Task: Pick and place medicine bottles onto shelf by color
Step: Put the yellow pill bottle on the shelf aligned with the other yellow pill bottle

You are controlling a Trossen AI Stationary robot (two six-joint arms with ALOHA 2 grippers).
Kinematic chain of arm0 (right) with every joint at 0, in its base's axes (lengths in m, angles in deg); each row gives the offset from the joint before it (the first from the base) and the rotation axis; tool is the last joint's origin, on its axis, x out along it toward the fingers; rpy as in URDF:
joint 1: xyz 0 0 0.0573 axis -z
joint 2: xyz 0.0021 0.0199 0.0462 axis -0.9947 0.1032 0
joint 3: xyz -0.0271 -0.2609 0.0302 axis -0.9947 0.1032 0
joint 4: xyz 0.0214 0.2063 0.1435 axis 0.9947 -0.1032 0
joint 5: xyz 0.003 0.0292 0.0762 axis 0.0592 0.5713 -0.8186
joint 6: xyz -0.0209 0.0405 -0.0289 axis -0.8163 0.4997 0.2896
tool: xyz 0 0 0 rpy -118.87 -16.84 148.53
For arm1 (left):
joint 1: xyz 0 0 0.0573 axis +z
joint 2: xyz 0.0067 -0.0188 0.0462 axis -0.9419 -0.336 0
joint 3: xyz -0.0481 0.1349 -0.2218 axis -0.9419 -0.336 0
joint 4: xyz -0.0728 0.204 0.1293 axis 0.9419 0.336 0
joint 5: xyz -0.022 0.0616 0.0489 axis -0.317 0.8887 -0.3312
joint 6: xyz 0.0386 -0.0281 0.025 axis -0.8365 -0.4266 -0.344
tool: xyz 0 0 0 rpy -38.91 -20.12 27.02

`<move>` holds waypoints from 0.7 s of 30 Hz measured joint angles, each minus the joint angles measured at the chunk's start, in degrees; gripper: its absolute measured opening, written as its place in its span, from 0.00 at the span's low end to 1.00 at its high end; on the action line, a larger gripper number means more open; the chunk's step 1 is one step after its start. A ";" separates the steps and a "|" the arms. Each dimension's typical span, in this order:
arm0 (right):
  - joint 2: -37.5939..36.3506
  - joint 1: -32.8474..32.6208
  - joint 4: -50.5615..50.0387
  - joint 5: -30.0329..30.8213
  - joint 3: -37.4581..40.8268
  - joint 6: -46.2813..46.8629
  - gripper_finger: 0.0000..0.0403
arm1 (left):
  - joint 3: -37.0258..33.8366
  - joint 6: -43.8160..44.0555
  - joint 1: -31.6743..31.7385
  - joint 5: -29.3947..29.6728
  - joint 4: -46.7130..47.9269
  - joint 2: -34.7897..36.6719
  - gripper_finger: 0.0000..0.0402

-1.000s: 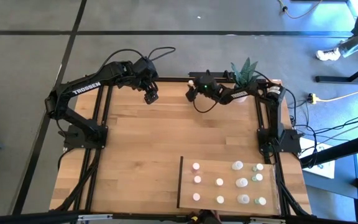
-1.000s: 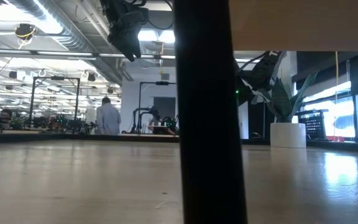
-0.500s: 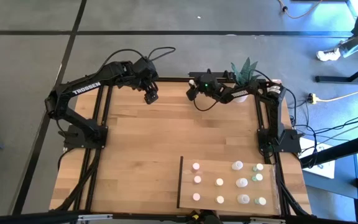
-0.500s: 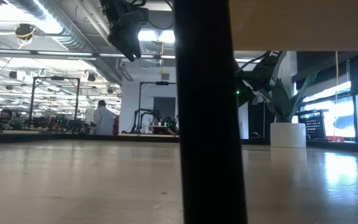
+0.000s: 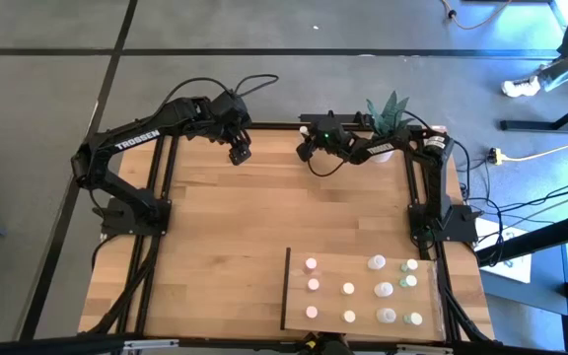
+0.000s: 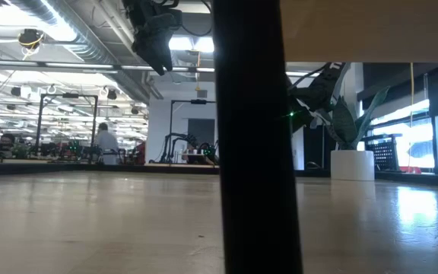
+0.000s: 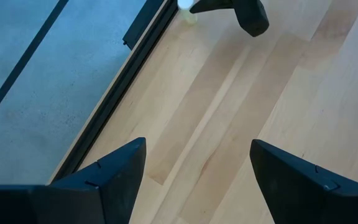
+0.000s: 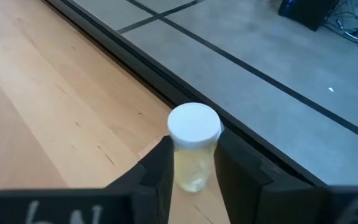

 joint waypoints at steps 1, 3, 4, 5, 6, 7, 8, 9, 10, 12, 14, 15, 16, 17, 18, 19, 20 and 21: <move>0.00 0.00 0.00 0.01 0.01 -0.02 0.27 | 0.00 -0.01 0.00 0.01 -0.01 0.00 0.70; 0.00 0.00 0.04 0.01 0.01 -0.05 0.26 | 0.00 -0.01 0.00 0.01 -0.01 0.00 0.70; 0.00 0.00 0.07 0.02 0.01 -0.04 0.27 | 0.00 0.00 0.00 -0.01 0.01 0.00 0.70; 0.00 0.00 0.09 0.04 0.01 -0.02 0.27 | 0.00 0.00 0.00 -0.01 0.01 0.00 0.70; 0.00 0.00 0.09 0.04 0.01 -0.02 0.28 | 0.00 -0.01 -0.01 0.01 0.01 0.00 0.70; 0.00 0.00 0.10 0.04 0.01 -0.02 0.28 | 0.00 0.00 0.00 0.01 0.01 0.00 0.70; 0.00 0.00 0.11 0.04 0.01 0.00 0.29 | 0.00 0.00 0.00 0.01 0.01 0.00 0.70; 0.00 0.00 0.11 0.04 0.01 -0.01 0.29 | 0.00 0.00 0.00 0.00 0.01 0.00 0.70; 0.00 0.00 0.10 0.04 0.01 -0.07 0.30 | 0.00 0.00 -0.01 0.01 0.01 0.00 0.70; 0.00 0.00 0.11 0.06 0.01 -0.04 0.30 | 0.00 0.00 0.00 0.00 0.01 0.00 0.70; 0.00 0.00 0.10 0.06 0.01 0.21 0.29 | 0.00 0.00 -0.01 0.00 0.01 0.00 0.70; 0.00 0.00 0.09 0.04 0.01 0.25 0.29 | 0.00 0.00 0.00 0.01 0.01 0.00 0.70; 0.00 0.00 0.09 0.04 0.01 0.24 0.28 | 0.00 0.00 0.00 0.01 0.01 0.00 0.70; 0.00 0.00 0.11 0.01 0.01 0.17 0.27 | 0.00 0.00 -0.01 -0.01 0.01 0.00 0.70; 0.00 0.00 0.11 0.03 0.01 0.18 0.26 | 0.00 0.00 0.00 0.01 0.01 0.00 0.70; 0.00 0.00 0.11 0.03 0.01 0.23 0.26 | 0.00 0.00 0.00 0.00 0.02 0.00 0.70; 0.00 0.00 0.11 0.01 0.01 0.43 0.25 | 0.00 0.00 -0.01 0.01 0.03 0.00 0.70; 0.00 0.00 0.11 0.01 0.01 0.75 0.25 | 0.00 0.00 0.00 0.00 0.04 0.00 0.70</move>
